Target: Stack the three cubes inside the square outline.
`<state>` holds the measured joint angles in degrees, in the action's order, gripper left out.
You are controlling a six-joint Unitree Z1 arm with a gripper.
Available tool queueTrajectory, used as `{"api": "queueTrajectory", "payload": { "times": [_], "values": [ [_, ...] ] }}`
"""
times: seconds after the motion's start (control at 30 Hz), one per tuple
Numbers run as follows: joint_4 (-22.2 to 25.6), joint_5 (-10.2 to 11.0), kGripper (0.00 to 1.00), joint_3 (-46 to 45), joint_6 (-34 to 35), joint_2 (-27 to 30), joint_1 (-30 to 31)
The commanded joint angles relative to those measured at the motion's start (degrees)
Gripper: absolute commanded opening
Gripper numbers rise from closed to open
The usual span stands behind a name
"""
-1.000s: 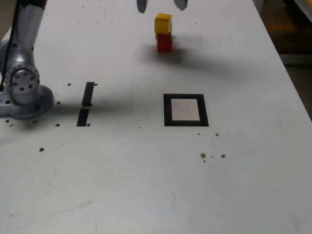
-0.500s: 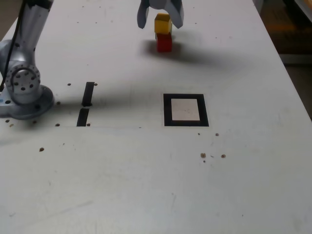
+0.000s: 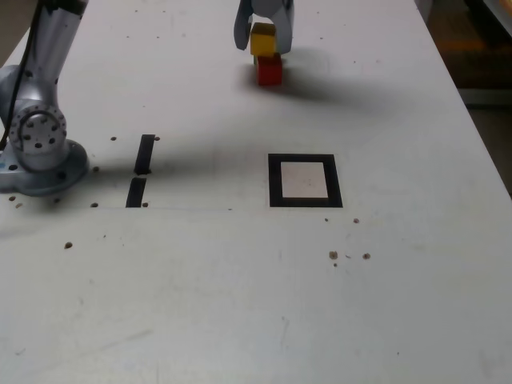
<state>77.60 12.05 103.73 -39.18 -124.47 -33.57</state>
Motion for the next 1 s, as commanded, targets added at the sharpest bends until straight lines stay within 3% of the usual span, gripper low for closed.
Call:
{"api": "queueTrajectory", "payload": {
  "times": [0.0,0.13,0.3,0.47,0.77,0.97],
  "values": [
    [-0.6,-0.5,0.37,-0.3,-0.1,-0.5,-0.1],
    [-1.4,-0.7,0.33,-0.5,-0.1,0.0,-0.1],
    [-0.7,-0.4,0.28,-0.6,1.5,4.7,1.0],
    [0.4,-1.9,0.26,-1.3,4.7,8.5,5.0],
    [-0.5,-3.3,0.26,-5.0,13.7,8.1,16.9],
    [-1.7,-4.2,0.26,-6.0,15.9,5.1,21.6]
  ]
}}
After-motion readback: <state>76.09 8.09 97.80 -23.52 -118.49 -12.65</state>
